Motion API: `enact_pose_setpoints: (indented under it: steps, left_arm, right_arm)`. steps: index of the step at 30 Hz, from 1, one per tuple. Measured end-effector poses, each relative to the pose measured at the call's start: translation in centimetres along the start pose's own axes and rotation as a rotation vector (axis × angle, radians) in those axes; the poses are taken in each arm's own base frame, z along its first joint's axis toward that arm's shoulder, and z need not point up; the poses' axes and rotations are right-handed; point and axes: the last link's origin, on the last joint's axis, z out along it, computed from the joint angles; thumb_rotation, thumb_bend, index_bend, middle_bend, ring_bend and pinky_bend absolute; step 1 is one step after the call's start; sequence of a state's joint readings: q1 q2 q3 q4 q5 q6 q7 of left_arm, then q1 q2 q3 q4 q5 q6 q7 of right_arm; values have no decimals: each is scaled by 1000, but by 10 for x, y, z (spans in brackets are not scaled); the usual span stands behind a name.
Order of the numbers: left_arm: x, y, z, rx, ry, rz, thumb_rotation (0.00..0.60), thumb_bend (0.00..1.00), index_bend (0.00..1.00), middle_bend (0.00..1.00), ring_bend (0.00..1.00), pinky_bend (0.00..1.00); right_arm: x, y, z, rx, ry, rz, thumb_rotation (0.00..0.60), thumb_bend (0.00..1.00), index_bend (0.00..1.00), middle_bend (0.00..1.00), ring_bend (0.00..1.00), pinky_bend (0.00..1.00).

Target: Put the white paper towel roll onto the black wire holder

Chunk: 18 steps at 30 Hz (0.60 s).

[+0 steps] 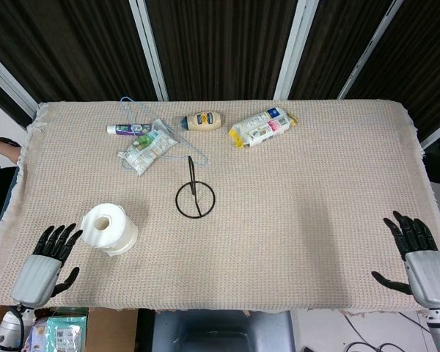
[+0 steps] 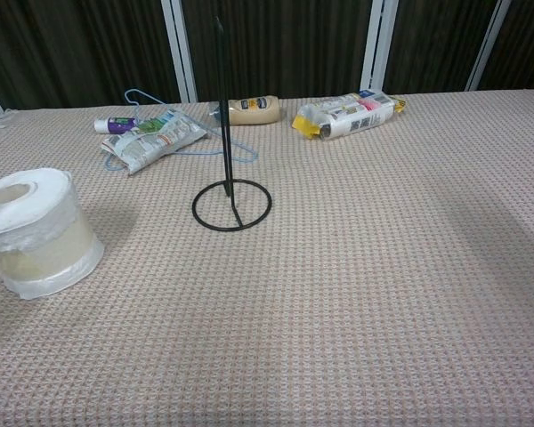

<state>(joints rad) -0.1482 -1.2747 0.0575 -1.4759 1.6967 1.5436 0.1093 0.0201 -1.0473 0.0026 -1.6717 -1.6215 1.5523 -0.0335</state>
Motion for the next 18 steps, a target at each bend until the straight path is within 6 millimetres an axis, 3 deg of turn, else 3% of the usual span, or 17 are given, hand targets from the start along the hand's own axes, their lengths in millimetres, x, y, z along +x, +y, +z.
enact_pose_setpoints:
  steps: [8, 15, 18]
  left_arm:
    - [-7, 3, 10, -39, 16, -254, 600, 329, 0, 0, 0, 8]
    - [-30, -4, 40, -17, -24, -587, 600, 307, 0, 0, 0, 0]
    - [-42, -10, 53, 11, -61, -649, 600, 303, 0, 0, 0, 0]
  right_arm:
    - [-3, -2, -1, 17, -28, 8, 600, 118, 0, 0, 0, 0]
    - [-2, -1, 1, 12, -30, 14, 600, 119, 0, 0, 0, 0]
    - [-2, -1, 2, 8, -32, 15, 600, 118, 0, 0, 0, 0]
